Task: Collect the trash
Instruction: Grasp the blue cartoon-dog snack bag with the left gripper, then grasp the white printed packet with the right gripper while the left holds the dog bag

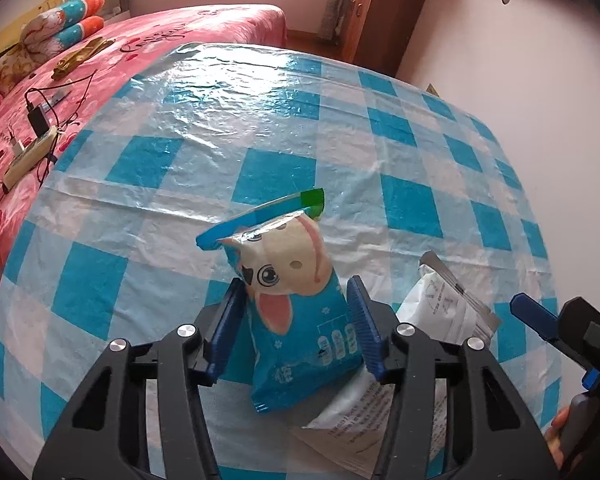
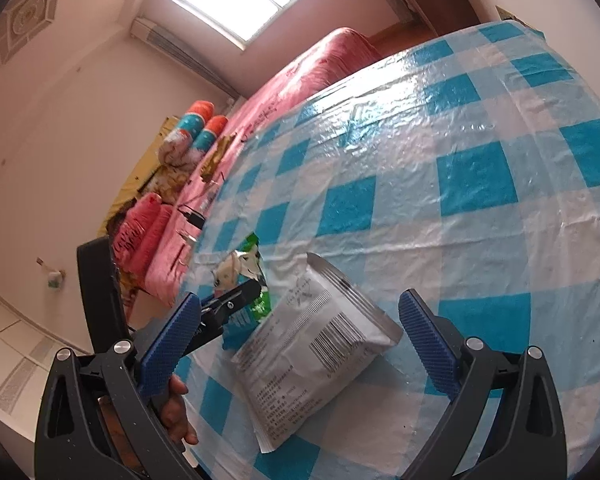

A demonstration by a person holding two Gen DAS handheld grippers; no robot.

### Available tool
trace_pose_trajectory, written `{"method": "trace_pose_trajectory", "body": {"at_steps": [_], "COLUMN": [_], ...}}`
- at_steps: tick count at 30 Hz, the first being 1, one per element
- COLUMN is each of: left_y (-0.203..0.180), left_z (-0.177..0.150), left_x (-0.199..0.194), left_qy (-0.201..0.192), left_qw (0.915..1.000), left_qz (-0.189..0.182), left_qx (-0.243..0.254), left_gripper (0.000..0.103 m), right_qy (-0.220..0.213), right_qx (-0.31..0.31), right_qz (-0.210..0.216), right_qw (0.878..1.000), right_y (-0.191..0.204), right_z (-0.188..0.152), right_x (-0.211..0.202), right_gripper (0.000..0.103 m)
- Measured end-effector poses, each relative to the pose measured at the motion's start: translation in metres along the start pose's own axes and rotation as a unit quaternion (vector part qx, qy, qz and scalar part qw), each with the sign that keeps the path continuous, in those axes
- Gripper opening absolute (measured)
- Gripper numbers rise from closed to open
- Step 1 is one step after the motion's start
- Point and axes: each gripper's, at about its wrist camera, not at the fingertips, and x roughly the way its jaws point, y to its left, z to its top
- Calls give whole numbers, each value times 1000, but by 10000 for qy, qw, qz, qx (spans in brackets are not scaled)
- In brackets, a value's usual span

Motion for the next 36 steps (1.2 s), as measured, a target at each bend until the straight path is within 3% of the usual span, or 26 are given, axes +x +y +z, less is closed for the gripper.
{"method": "trace_pose_trajectory", "body": {"at_steps": [8, 18, 22, 36], "left_y": [-4, -6, -4, 26], "left_z": [-8, -39, -47, -48], "left_x": [-8, -29, -35, -41], "left_qy": [43, 337, 429, 367], "left_qw": [9986, 9950, 9951, 9977], "left_qz": [22, -179, -266, 16], "left_qx": [524, 919, 855, 571], "left_gripper": [44, 44, 44, 44], "right_qy": [233, 811, 736, 607], "right_qx": [37, -271, -470, -1267], "right_qz": [-220, -345, -428, -920], "right_qw": [9995, 9957, 9953, 9858], "right_y": [2, 19, 27, 53], "right_z": [-2, -19, -22, -29], "right_x": [5, 32, 36, 58], "right_gripper": [98, 98, 98, 98]}}
